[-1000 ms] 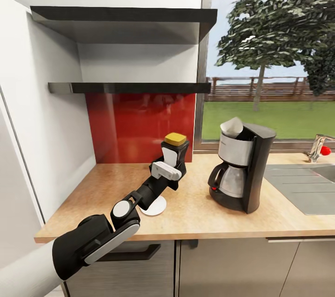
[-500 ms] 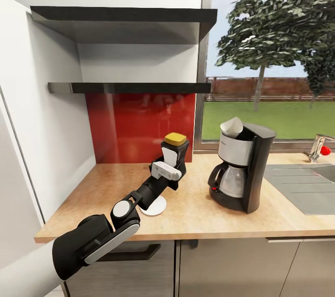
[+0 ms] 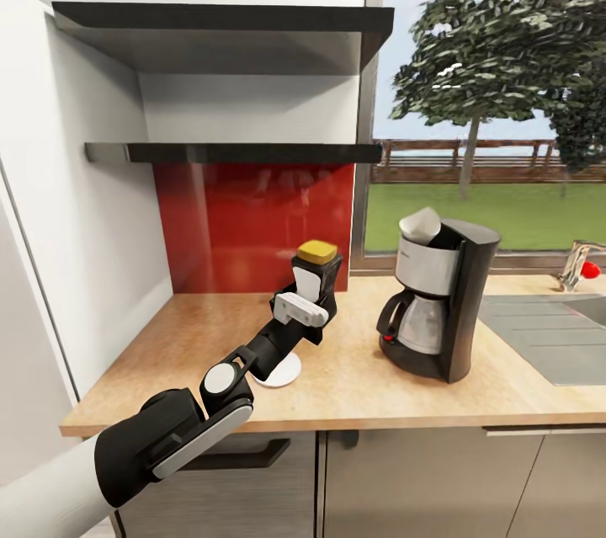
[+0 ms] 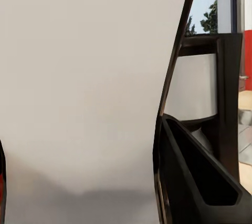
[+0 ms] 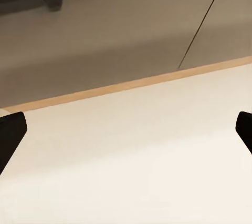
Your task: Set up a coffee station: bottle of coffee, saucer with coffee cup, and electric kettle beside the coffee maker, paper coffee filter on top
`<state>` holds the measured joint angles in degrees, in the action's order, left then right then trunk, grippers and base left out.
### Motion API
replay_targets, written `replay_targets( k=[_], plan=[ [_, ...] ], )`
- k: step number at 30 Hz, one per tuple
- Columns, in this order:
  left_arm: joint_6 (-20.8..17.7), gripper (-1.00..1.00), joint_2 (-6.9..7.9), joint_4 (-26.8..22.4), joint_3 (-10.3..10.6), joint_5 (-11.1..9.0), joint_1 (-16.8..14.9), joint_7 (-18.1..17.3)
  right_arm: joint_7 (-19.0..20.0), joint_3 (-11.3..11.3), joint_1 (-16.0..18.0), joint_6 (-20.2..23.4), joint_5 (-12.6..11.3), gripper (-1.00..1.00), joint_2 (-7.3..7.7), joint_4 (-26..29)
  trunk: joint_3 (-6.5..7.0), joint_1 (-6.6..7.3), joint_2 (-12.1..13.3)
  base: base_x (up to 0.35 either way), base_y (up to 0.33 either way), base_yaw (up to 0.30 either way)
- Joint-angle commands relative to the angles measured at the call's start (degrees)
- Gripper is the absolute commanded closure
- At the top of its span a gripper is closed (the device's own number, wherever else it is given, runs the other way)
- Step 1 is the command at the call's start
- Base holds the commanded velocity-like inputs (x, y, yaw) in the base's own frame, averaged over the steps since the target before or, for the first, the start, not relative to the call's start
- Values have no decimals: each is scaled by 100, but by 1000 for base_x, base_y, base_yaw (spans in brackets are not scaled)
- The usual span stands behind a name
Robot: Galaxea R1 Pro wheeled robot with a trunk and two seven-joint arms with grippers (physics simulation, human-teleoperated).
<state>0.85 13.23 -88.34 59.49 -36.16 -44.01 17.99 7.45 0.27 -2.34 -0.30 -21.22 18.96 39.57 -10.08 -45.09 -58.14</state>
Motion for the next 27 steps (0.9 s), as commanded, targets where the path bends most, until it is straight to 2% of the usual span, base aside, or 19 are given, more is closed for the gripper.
replay_targets(
  k=[1,27],
  plan=[
    [3,100,4,-8,19,-23,-11,38,20,2,-2,-4,-61,-100,3,6,-26,-24,-47,0,0,0],
    [3,100,4,-8,19,-23,-11,38,25,0,-12,-5,-57,-100,2,-1,-492,-595,-1090,0,0,0]
  ],
)
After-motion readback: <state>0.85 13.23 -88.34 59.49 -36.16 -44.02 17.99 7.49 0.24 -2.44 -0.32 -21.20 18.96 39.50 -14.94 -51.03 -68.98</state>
